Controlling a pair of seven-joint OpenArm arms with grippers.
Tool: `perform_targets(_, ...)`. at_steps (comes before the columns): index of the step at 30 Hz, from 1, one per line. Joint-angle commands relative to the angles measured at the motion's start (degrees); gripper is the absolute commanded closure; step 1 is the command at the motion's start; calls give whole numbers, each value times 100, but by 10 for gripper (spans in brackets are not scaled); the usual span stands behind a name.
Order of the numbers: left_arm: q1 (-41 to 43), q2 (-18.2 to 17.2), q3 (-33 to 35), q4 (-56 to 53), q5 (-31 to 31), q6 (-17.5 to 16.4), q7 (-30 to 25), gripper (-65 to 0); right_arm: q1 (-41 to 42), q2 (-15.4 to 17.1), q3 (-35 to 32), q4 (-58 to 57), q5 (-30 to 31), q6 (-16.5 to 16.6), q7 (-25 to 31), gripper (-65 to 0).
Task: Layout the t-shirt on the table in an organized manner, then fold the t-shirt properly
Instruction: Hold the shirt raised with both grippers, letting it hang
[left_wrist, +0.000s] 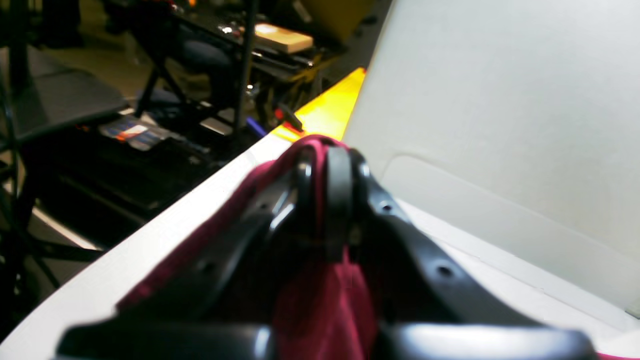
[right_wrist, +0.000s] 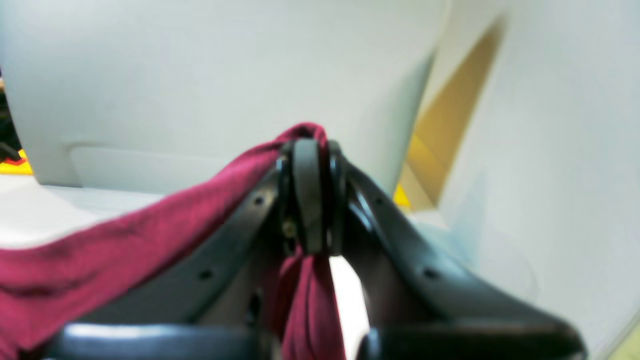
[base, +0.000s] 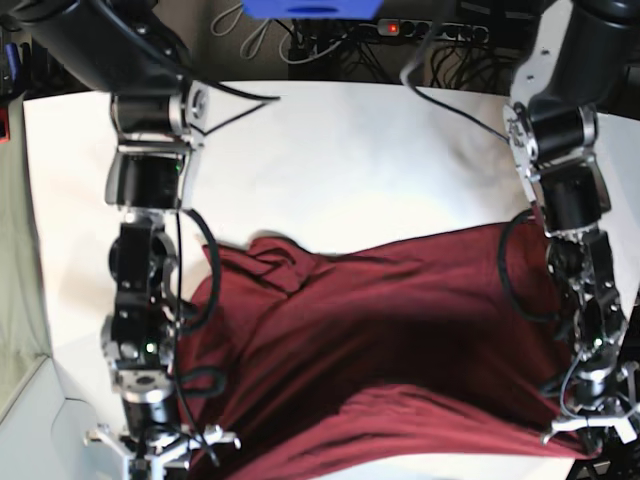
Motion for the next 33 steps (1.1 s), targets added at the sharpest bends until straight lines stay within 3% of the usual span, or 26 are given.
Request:
perform_targets(1,-307,-85,-4,86,9,-10,-245,-2,323,40,12,80,29,-14,204,0)
perform_targets(12,-298,-77,-12,2047,9,-1,-192,-2,657,31,4,1003,37,-14,222,0)
perform_targets(33,-755,-94,216,4201,-26,-1,-201,-2,807,22,12,3861,20,-32,186,-6)
